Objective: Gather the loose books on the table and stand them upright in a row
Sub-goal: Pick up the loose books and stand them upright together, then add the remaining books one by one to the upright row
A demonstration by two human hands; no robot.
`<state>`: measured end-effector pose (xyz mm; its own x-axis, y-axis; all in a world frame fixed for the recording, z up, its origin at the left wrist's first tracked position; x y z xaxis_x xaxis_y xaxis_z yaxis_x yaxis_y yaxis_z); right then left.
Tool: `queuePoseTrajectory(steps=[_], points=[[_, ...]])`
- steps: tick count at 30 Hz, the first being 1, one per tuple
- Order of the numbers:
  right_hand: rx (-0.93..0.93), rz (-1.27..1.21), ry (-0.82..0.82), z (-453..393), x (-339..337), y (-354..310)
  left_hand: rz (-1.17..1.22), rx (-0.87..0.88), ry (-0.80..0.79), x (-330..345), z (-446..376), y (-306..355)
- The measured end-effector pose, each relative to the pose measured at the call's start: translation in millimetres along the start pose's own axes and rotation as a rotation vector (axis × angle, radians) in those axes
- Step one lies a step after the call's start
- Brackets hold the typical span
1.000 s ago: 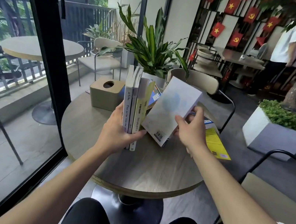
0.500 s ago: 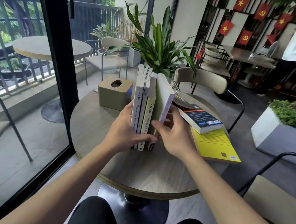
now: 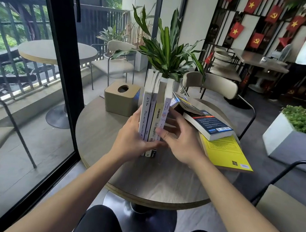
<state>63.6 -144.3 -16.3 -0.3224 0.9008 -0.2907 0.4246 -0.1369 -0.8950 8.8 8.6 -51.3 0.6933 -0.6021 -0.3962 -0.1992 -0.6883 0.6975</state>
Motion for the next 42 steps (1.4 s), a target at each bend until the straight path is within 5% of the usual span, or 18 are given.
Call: queuePoseTrajectory(steps=[16,25,42], points=[[-0.300,0.537,-0.035,-29.4,-13.6,19.6,-0.095,-0.094,0.306,11.4,8.8,-6.8],[-0.193,0.928,0.142,-76.9,-12.5,46.5,-0.075,-0.107,0.316,9.4,12.3,-4.6],[0.125,0.983,0.283,-154.9,14.8,77.8,-0.027,-0.111,0.346,8.5,11.7,-4.2]])
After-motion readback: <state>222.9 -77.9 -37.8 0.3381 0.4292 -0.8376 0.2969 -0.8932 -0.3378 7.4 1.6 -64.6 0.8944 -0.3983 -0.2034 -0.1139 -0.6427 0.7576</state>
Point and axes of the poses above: each hand's wrist, its own z-axis away from the middle knuckle, its own x-axis out of the palm, y = z × x, the point moved 3 cm from there along -z, towards the middle knuckle, and after that the axes turned 10 degrees about y, right-handed, at the moved point
